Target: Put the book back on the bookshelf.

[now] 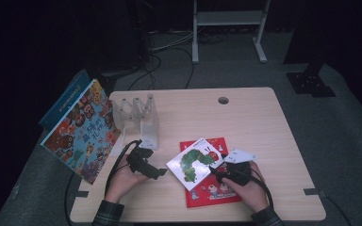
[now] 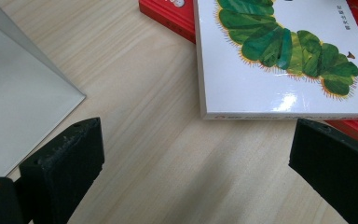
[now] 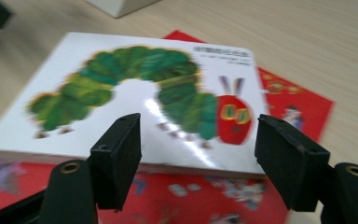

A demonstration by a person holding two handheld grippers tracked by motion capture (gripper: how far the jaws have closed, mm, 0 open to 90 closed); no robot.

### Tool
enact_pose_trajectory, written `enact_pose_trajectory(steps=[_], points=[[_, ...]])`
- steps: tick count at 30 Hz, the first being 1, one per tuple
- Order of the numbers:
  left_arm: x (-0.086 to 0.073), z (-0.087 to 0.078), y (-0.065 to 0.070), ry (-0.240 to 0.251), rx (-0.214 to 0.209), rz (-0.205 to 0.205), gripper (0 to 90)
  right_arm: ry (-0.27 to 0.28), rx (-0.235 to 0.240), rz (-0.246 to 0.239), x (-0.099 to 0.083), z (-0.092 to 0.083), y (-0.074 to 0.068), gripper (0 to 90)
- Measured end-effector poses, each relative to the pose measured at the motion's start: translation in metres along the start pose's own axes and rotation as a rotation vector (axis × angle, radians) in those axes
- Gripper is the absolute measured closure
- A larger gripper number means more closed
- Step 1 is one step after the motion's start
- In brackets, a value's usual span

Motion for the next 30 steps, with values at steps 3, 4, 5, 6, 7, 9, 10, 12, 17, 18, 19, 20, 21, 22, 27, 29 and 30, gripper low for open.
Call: enact_pose_trajectory(steps=[3, 4, 5, 6, 7, 9, 10, 12, 17, 18, 19, 20, 21, 22, 27, 29, 30], points=[[0.001, 0.001, 0.002, 0.0, -0.006, 0.003, 2.6, -0.004, 0.007, 0.026, 0.002, 0.006, 0.016, 30.6], [0.001, 0.001, 0.002, -0.001, -0.006, 0.005, 2.6, 0.003, 0.019, 0.038, 0.003, 0.008, 0.019, 30.8], [0.001, 0.001, 0.002, -0.005, -0.006, 0.012, 2.6, 0.004, 0.03, 0.053, 0.003, 0.01, 0.021, 31.0], [0.001, 0.001, 0.003, -0.006, -0.007, 0.016, 2.6, 0.002, 0.042, 0.066, 0.003, 0.013, 0.023, 31.1], [0.002, 0.001, 0.003, 0.002, -0.01, 0.01, 2.6, -0.008, 0.048, 0.071, 0.002, 0.017, 0.024, 30.7], [0.002, 0.002, 0.004, -0.001, -0.011, 0.012, 2.6, -0.029, 0.05, 0.052, 0.003, 0.024, 0.026, 30.3], [0.002, 0.002, 0.004, 0.0, -0.012, 0.013, 2.6, -0.028, 0.055, 0.054, 0.004, 0.026, 0.026, 30.1], [0.002, 0.004, 0.006, -0.001, -0.017, 0.012, 2.6, -0.033, 0.066, 0.054, 0.006, 0.031, 0.028, 29.1], [0.002, 0.008, 0.008, -0.014, -0.024, 0.018, 2.6, -0.035, 0.15, 0.111, 0.004, 0.038, 0.026, 25.9], [0.002, 0.009, 0.008, -0.01, -0.025, 0.014, 2.6, -0.035, 0.149, 0.111, 0.004, 0.038, 0.026, 25.9], [0.002, 0.009, 0.009, -0.01, -0.026, 0.014, 2.6, -0.037, 0.146, 0.113, 0.004, 0.037, 0.025, 25.9], [0.002, 0.009, 0.009, -0.011, -0.026, 0.015, 2.6, -0.037, 0.146, 0.116, 0.004, 0.037, 0.025, 25.9], [0.002, 0.009, 0.009, -0.01, -0.025, 0.015, 2.6, -0.038, 0.148, 0.116, 0.004, 0.037, 0.024, 25.9], [0.002, 0.009, 0.009, -0.01, -0.027, 0.015, 2.6, -0.039, 0.149, 0.116, 0.004, 0.037, 0.022, 25.8], [0.003, 0.01, 0.01, -0.014, -0.035, 0.021, 2.6, -0.048, 0.152, 0.096, 0.004, 0.036, 0.009, 25.7], [0.003, 0.011, 0.011, -0.011, -0.046, 0.017, 2.6, -0.048, 0.142, 0.088, 0.004, 0.035, 0.003, 25.7], [0.003, 0.012, 0.012, -0.013, -0.052, 0.019, 2.6, -0.045, 0.134, 0.077, 0.004, 0.034, 0.0, 25.9]])
Point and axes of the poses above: each handheld gripper's, and its own axes: z roughly forward along the jaws, x roughly out of its top, y roughly to its right, the point moved 7 cm from there along z, roughly forward along the jaws, and after that the axes turned 7 degrees about -y, right-handed, at the moved point
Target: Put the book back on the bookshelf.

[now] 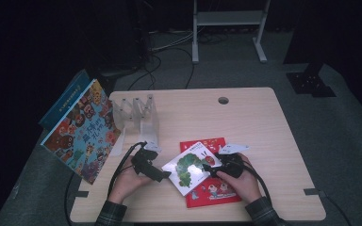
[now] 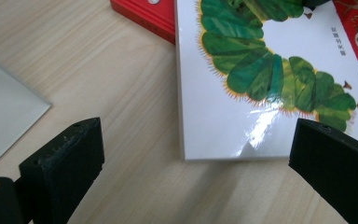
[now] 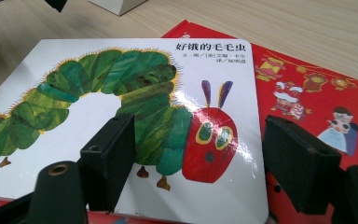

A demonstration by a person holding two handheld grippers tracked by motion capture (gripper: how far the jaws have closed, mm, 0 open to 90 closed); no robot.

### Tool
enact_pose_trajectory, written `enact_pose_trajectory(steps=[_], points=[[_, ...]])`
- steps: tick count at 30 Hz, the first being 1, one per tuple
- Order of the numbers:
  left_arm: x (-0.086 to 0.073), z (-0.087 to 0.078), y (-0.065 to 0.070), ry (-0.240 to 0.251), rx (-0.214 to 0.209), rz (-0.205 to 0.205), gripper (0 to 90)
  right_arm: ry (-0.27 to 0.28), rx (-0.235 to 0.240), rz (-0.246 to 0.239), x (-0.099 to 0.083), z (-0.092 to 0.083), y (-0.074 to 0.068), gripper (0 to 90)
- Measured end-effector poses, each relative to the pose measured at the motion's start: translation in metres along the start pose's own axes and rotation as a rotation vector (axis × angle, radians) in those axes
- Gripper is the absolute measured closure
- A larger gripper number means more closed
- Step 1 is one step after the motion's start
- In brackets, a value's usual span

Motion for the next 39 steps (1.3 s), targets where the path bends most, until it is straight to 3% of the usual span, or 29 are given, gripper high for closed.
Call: enact_pose_trajectory(steps=[2, 13, 17, 29, 34, 39], points=[[0.001, 0.002, 0.002, -0.002, -0.009, 0.001, 2.6, 0.001, -0.035, -0.021, 0.0, -0.002, -0.004, 25.9], [0.01, 0.02, 0.014, -0.023, -0.054, 0.034, 2.6, -0.009, -0.041, -0.024, -0.003, -0.004, -0.013, 25.6], [0.012, 0.025, 0.017, -0.026, -0.062, 0.041, 2.6, 0.003, -0.054, -0.052, -0.004, -0.007, -0.015, 26.0], [0.021, 0.036, 0.023, 0.01, -0.104, 0.025, 2.5, 0.023, -0.068, -0.048, -0.025, -0.025, -0.023, 25.6], [0.019, 0.038, 0.024, 0.0, -0.131, 0.016, 1.8, -0.013, -0.068, -0.048, -0.038, -0.028, -0.029, 24.7], [0.018, 0.041, 0.025, -0.004, -0.157, 0.0, 0.0, -0.009, -0.074, -0.045, -0.043, -0.028, -0.033, 23.1]])
Point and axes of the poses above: each handheld gripper's, and its own axes: z roughly forward along the jaws, x roughly out of its top, y roughly to its right, the point moved 7 cm from there along z, roughly forward along the jaws, and after that the axes turned 7 degrees about -y, right-handed, at the moved point
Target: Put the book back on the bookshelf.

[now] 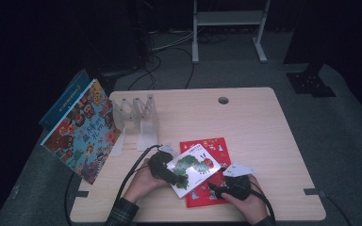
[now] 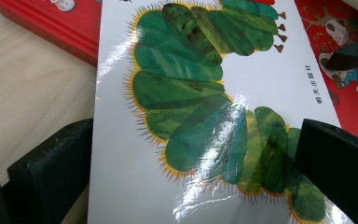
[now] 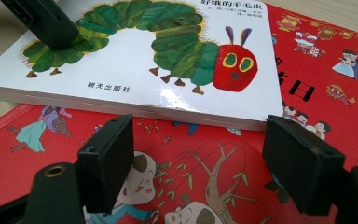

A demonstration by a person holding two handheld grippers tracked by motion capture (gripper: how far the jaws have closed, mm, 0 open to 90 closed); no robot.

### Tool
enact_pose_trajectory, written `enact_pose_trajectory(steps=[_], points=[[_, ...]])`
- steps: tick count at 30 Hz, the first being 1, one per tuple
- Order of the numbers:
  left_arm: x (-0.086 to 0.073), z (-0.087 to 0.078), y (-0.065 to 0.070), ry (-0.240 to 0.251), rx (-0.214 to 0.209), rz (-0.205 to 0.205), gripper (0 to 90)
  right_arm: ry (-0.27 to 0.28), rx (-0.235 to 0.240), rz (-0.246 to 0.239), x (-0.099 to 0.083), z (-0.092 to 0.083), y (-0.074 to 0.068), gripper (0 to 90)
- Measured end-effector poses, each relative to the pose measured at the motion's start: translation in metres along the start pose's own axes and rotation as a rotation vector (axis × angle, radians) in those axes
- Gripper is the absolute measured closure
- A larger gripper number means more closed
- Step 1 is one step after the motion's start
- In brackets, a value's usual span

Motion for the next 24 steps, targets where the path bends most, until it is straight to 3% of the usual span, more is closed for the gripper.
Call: enact_pose_trajectory(steps=[7, 18, 24], points=[[-0.001, 0.001, -0.001, 0.008, -0.014, -0.019, 0.0, 0.001, -0.018, -0.023, 0.003, 0.005, -0.01, 19.9], [0.0, 0.003, 0.004, -0.01, -0.023, -0.012, 0.0, -0.003, -0.068, 0.035, 0.006, 0.009, -0.011, 17.3], [0.0, 0.002, 0.005, -0.027, -0.02, -0.008, 0.0, -0.004, -0.07, 0.035, 0.006, 0.009, -0.011, 17.3]])
Point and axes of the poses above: each handheld gripper's, and its own axes: z roughly forward along the jaws, x roughly out of its top, y roughly to its right, the point moved 7 cm from there along z, roughly forward along the jaws, and after that the axes turned 7 degrees about -y, right-handed, at the moved point
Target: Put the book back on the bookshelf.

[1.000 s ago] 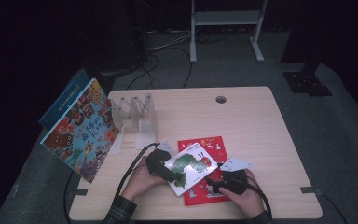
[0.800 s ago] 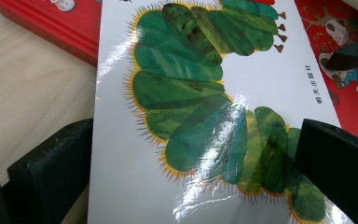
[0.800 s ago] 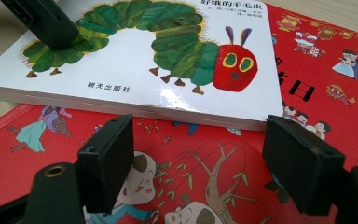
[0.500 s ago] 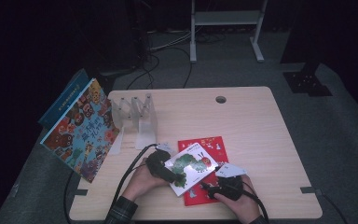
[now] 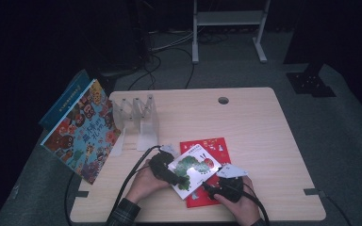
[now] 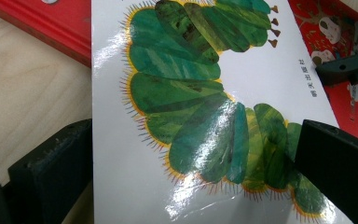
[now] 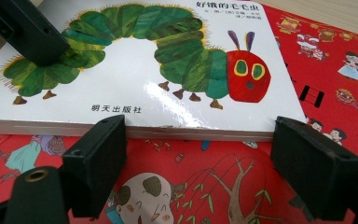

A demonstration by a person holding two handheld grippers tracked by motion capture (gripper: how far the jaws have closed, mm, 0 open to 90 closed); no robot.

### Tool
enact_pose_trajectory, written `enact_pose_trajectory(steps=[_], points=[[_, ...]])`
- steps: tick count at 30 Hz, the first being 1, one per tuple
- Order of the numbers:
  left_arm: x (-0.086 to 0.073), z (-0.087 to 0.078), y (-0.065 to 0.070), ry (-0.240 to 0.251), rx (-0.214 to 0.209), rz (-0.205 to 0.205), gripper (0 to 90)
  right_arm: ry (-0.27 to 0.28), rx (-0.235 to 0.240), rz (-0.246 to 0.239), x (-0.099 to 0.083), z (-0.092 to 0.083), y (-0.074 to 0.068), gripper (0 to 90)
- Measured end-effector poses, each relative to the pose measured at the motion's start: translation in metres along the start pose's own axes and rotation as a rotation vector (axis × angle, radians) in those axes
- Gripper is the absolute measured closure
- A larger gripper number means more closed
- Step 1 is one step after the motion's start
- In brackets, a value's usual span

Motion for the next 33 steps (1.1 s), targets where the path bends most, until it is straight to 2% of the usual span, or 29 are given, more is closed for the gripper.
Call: enact_pose_trajectory(steps=[10, 14, 22, 27, 33], points=[[0.001, -0.003, 0.001, 0.002, -0.011, -0.012, 0.0, -0.002, -0.005, 0.002, 0.0, 0.0, 0.0, 16.8], [0.001, -0.006, 0.001, 0.001, -0.013, 0.0, 0.0, -0.002, -0.007, 0.005, 0.0, 0.0, 0.0, 16.7], [0.006, -0.017, 0.005, 0.057, -0.023, -0.004, 0.0, -0.005, -0.011, 0.003, 0.0, 0.0, 0.0, 16.1], [0.008, -0.023, 0.008, 0.071, -0.026, 0.007, 0.0, -0.004, -0.011, 0.009, 0.0, 0.0, 0.0, 15.8], [0.012, -0.034, 0.014, 0.096, -0.028, 0.041, 0.0, -0.005, -0.012, 0.007, 0.0, 0.0, 0.0, 15.6]])
Point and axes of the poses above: each handheld gripper's, and its own axes: z roughly forward along the jaws, x roughly out of its top, y roughly to its right, the point moved 7 cm from there along z, roughly forward along the jaws, and after that the axes turned 7 degrees about -y, right-handed, at the moved point
